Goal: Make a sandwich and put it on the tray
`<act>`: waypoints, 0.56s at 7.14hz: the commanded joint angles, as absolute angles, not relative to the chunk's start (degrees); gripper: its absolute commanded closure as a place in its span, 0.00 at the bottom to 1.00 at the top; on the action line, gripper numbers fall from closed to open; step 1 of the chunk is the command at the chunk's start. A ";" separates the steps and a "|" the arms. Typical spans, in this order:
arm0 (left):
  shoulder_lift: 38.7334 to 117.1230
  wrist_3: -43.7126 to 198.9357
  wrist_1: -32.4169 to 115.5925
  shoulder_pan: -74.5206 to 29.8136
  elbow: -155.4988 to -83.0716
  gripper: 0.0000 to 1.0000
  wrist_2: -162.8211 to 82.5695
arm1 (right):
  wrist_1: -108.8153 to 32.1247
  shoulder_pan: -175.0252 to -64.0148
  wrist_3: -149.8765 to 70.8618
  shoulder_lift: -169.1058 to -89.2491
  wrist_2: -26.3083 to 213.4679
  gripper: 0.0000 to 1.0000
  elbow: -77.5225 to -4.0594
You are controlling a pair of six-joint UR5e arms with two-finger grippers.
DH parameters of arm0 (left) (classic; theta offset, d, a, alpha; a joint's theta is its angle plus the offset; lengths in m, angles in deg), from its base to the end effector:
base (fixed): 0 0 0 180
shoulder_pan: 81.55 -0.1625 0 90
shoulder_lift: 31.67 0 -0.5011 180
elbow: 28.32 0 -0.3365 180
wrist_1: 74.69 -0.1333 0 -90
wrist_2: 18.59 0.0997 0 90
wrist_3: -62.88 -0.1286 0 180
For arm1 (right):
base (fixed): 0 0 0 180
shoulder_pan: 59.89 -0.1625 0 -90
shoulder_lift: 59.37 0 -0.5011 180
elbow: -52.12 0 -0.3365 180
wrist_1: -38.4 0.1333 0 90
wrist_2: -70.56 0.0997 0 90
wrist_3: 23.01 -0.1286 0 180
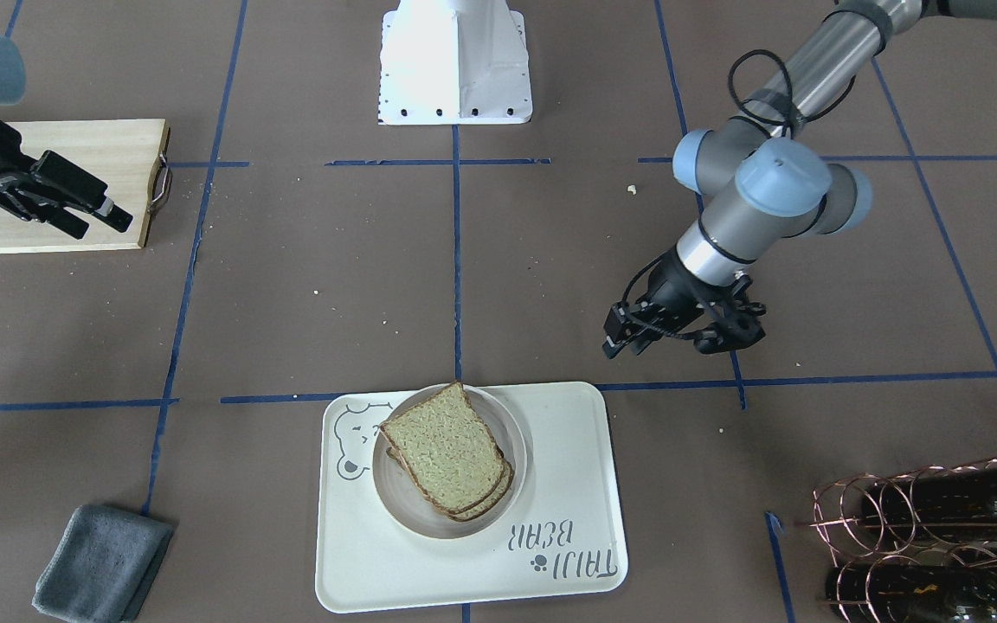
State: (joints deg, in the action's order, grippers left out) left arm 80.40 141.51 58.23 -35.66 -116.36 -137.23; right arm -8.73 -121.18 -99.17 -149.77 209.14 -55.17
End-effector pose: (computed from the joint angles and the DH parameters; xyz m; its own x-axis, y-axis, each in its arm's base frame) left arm 0.4010 -0.5166 0.4735 0.3751 -0.1383 -0.9166 0.2641 0.9638 -0.0374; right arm -0.1801 -0.4055 0.5225 0.2993 0.2169 0.9292 -0.2034 0.9659 -0.1600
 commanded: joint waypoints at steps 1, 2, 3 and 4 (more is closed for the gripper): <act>57.83 116.19 57.32 -26.68 -131.53 0.49 -143.88 | -20.69 -126.40 -77.00 -152.26 208.81 0.00 -55.11; 50.67 99.09 57.23 -16.79 -132.11 0.49 -148.27 | -27.71 -129.64 -63.57 -153.49 208.90 0.00 -55.20; 48.08 82.12 55.67 -8.33 -129.85 0.49 -149.36 | -34.04 -133.15 -52.56 -154.54 208.98 0.00 -55.20; 48.66 65.68 46.08 1.24 -127.31 0.49 -149.37 | -42.46 -136.84 -40.10 -154.64 208.90 0.00 -54.94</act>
